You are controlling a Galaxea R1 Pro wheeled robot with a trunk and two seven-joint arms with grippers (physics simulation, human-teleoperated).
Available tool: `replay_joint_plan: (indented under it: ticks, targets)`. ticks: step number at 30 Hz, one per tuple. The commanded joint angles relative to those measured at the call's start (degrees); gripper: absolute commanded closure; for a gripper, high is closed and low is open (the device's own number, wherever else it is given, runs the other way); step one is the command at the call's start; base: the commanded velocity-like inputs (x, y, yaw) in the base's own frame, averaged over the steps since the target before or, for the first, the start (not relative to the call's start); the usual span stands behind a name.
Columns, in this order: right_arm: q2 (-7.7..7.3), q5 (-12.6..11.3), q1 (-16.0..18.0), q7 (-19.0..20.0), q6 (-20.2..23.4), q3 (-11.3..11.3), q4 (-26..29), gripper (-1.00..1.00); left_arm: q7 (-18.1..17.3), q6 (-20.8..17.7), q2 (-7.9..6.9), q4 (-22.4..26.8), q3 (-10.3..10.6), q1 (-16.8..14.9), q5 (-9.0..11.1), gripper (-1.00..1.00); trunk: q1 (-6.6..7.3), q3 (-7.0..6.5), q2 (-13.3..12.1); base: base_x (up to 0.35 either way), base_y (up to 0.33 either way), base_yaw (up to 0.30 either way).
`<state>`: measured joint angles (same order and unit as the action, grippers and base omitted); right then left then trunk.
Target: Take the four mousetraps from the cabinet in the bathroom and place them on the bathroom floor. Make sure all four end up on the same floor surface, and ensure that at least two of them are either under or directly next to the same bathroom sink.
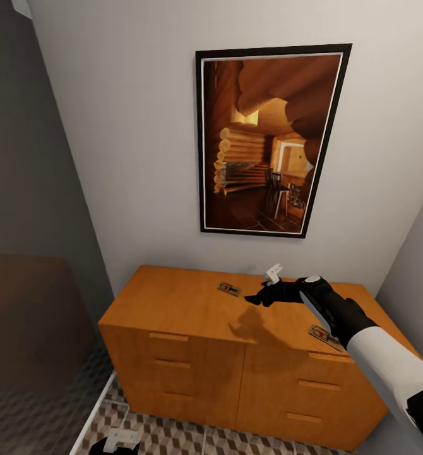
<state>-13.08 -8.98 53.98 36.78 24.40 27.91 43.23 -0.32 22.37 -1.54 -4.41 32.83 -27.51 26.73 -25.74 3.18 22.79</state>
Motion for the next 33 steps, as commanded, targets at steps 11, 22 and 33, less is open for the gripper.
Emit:
replay_joint_plan:
  ticks: [11,22,33]
  targets:
    - [-0.1,-0.6,0.07,-0.13,0.39,0.29,-0.34,-1.0,0.03,0.18,-0.02,-0.23,0.48,-0.09,0.42,-1.0,-0.04,0.14,0.13,0.125,-0.124,0.0]
    - [-0.1,-0.6,0.07,-0.13,0.39,0.28,-0.58,-1.0,-0.25,-14.52,-1.76,-0.25,0.48,1.22,0.43,-1.0,-0.04,0.14,0.13,0.04,-0.032,0.0]
    - [-0.03,-0.6,0.07,-0.14,0.39,0.3,-0.6,-1.0,-0.3,-13.87,-5.84,-0.25,0.48,9.09,0.43,-1.0,-0.04,0.14,0.13,0.001,-0.001,0.0]
